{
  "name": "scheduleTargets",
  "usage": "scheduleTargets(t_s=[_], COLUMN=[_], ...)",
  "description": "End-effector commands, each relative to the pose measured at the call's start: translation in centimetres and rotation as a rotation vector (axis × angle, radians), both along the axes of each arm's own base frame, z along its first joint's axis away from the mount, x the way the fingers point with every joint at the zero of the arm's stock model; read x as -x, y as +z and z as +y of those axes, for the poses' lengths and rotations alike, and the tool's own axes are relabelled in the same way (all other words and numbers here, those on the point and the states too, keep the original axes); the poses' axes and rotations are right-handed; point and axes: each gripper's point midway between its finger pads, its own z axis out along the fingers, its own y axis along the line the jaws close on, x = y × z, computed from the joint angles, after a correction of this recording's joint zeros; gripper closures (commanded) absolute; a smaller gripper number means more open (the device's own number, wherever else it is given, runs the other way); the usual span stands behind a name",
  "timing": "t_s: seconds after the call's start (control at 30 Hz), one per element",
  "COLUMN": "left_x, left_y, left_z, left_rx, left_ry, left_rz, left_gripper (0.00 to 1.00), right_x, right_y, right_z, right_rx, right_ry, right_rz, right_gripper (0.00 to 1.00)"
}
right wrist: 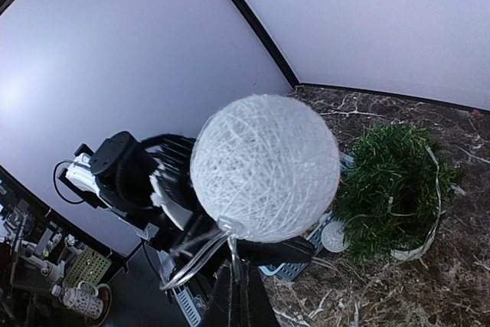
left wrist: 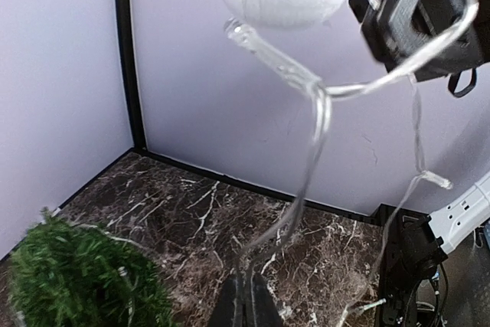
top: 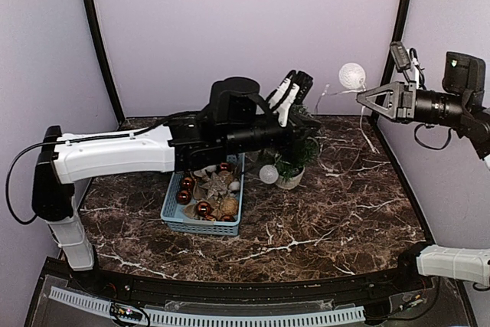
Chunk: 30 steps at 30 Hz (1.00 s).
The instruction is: Decorate the small christmas tree
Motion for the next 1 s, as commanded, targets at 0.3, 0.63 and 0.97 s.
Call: scheduleTargets(t_s=[0.3,0.63,0.97], left_x=[-2.5,-6.3,-10.5], left_y=[-0.8,-2.7,-4.7], left_z=[13.3,18.1,16.0], left_rx=[-0.042,-0.043,-0.073], left_ry=[0.304,0.344,0.297], left_rz=[0.099,0.181,0.218], left_gripper=[1.0,1.0,1.0], right_x=[-1.9,-4.7,-8.8], right_y=[-1.3,-4.5,-4.9], right_z=[2.9,6.4,5.4], right_rx=[0.043,0.122,0.181], right_ry=[-0.043,-0.132,-0.352], right_rz=[-0.007,0.07,0.066], right_gripper=[1.0,1.0,1.0])
